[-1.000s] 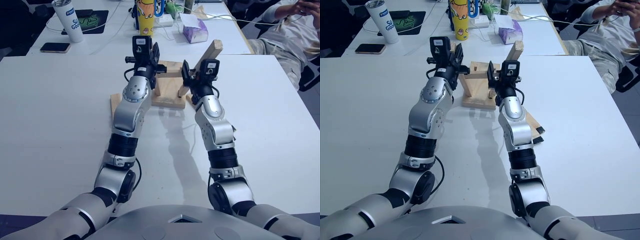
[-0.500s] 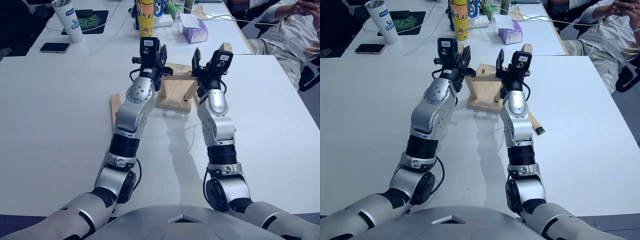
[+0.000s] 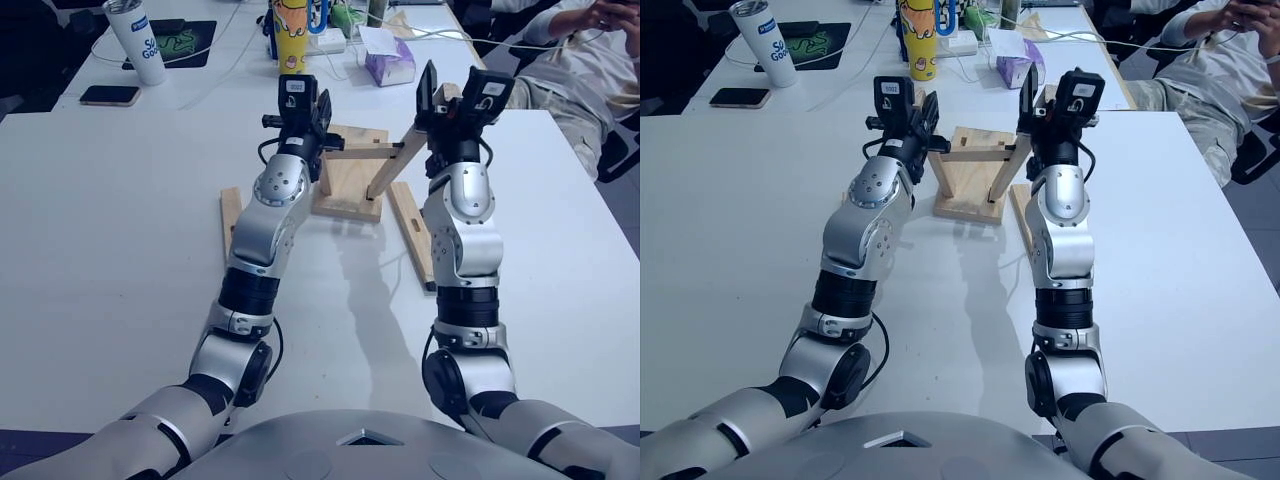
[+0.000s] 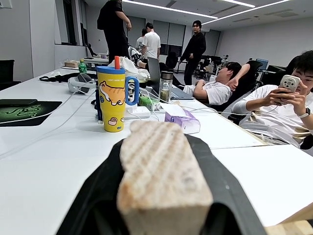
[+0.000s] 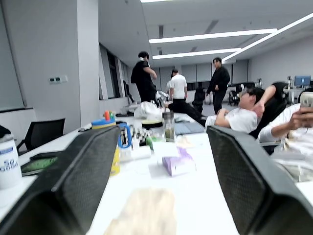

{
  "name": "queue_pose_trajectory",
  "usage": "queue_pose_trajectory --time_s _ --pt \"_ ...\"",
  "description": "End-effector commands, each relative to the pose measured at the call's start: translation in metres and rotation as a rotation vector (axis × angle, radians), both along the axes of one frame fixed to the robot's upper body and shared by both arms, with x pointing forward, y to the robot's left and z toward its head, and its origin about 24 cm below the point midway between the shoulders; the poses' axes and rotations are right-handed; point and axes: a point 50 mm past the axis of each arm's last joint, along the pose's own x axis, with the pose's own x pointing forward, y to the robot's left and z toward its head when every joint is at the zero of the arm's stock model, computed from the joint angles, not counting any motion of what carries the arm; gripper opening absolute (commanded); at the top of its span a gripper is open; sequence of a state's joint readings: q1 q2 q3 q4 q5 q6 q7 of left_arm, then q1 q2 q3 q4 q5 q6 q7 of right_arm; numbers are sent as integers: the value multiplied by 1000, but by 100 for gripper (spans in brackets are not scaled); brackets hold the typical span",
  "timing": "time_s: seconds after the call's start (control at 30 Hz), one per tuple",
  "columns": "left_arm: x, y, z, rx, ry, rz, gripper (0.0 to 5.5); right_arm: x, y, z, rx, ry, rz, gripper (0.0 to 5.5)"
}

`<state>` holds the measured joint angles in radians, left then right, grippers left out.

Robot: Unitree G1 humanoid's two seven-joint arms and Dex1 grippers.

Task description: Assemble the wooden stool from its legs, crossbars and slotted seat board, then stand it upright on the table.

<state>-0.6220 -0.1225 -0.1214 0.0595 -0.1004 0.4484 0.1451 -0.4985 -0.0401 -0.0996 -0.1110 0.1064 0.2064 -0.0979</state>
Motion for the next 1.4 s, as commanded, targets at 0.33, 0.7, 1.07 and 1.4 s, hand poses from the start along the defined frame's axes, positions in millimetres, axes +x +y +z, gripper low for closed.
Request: queue_pose_trajectory --time_s 0.33,0.7,1.07,1.4 --pt "-4 -6 27 -17 -138 -35 229 -1 -2 65 2 -171 80 332" --pt "-13 19 67 -124 -397 35 232 11 -13 105 82 -220 161 172" --pt "-10 31 58 -118 -381 77 232 37 -5 62 196 114 284 3" --pt "-9 34 57 -116 -367 93 232 18 18 5 133 400 349 1"
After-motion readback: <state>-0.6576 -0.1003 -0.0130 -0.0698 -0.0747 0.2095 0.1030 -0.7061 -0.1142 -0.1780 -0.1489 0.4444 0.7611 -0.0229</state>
